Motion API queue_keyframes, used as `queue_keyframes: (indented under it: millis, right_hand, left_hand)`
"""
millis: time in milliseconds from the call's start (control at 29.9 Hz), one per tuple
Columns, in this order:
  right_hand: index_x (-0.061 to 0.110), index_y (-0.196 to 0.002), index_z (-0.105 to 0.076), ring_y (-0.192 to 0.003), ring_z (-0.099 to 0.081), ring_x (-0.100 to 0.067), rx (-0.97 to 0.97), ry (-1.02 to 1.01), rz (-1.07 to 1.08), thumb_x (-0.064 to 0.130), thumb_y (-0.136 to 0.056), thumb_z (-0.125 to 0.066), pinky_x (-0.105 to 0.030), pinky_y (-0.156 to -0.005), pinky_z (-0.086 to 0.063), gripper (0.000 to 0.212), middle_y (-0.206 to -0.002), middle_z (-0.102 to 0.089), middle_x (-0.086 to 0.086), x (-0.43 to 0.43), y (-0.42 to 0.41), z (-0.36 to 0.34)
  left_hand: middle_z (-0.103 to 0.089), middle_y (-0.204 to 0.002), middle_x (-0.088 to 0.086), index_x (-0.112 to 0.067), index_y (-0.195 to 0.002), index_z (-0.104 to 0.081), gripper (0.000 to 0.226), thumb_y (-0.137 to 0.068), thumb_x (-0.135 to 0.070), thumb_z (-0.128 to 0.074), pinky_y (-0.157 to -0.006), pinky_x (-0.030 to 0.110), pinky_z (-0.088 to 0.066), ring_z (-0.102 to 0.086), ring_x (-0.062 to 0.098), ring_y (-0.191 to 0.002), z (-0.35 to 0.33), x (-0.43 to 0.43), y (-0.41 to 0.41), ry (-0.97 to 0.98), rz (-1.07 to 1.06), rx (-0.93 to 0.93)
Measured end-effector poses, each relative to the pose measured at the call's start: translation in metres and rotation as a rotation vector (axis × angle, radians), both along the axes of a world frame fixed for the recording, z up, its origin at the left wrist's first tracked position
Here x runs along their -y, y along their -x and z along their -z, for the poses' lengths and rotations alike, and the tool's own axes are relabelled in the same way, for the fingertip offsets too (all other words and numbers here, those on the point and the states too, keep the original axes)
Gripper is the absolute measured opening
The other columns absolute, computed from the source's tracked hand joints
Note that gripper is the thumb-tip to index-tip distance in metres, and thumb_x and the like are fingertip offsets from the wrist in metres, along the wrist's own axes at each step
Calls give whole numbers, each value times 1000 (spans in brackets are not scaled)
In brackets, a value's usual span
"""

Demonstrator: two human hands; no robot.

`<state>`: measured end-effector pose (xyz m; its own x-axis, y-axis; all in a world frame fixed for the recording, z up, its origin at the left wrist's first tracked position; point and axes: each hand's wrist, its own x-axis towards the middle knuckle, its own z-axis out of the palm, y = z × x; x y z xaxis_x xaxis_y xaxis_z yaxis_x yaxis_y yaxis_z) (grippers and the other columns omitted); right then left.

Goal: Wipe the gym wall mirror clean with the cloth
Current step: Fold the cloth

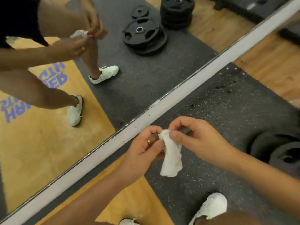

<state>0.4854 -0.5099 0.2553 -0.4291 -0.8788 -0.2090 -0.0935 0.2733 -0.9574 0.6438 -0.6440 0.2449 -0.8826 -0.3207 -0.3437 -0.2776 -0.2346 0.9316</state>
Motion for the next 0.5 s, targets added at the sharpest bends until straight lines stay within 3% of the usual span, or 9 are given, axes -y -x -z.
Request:
queue_keyframes:
  millis: [100, 201, 301, 401, 468, 501]
  right_hand:
    - [29, -100, -71, -76, -61, -3, 25, 23, 195, 11, -97, -69, -23, -71, -52, 19, -84, -68, 12, -49, 26, -75]
    - [26, -107, -71, -73, -62, -9, 87, 58, 340, 6, -98, -66, -27, -68, -56, 23, -84, -67, 2, -91, 44, -152]
    - [17, -104, -72, -67, -64, -14, 237, 158, 508, -2, -100, -60, -24, -55, -54, 23, -77, -65, -9, -130, 57, -226]
    - [15, -103, -72, -58, -62, -19, 335, 220, 676, -1, -101, -57, -27, -48, -52, 22, -76, -65, -7, -166, 70, -291]
    - [16, -102, -72, -57, -63, -18, 281, 216, 757, 2, -101, -58, -26, -49, -52, 20, -78, -68, -6, -187, 82, -319]
    - [18, -101, -73, -60, -63, -18, 263, 221, 783, 3, -101, -59, -26, -51, -53, 21, -79, -69, -7, -196, 87, -333]
  left_hand:
    - [-66, -96, 0, -31, -103, -65, 12, -100, -20, -61, -77, 29, -57, -65, 13, -87, -78, -39, 47, 5, 66, -13]
    - [-67, -96, -4, -36, -105, -64, 19, -99, -20, -55, -72, 26, -54, -64, 11, -86, -159, -74, 87, -1, 114, 10]
    - [-72, -111, 4, -38, -110, -68, 18, -104, -26, -56, -81, 37, -57, -67, 19, -97, -233, -111, 119, -131, 117, 62]
    - [-65, -134, 20, -25, -135, -63, 32, -107, -36, -51, -94, 50, -54, -65, 33, -113, -298, -145, 149, -313, 88, 195]
    - [-66, -136, 11, -23, -140, -58, 42, -108, -47, -46, -104, 55, -51, -62, 33, -125, -333, -162, 167, -306, 110, 195]
    - [-70, -130, 3, -27, -135, -60, 38, -104, -49, -54, -103, 52, -53, -64, 29, -123, -348, -168, 175, -249, 118, 161]
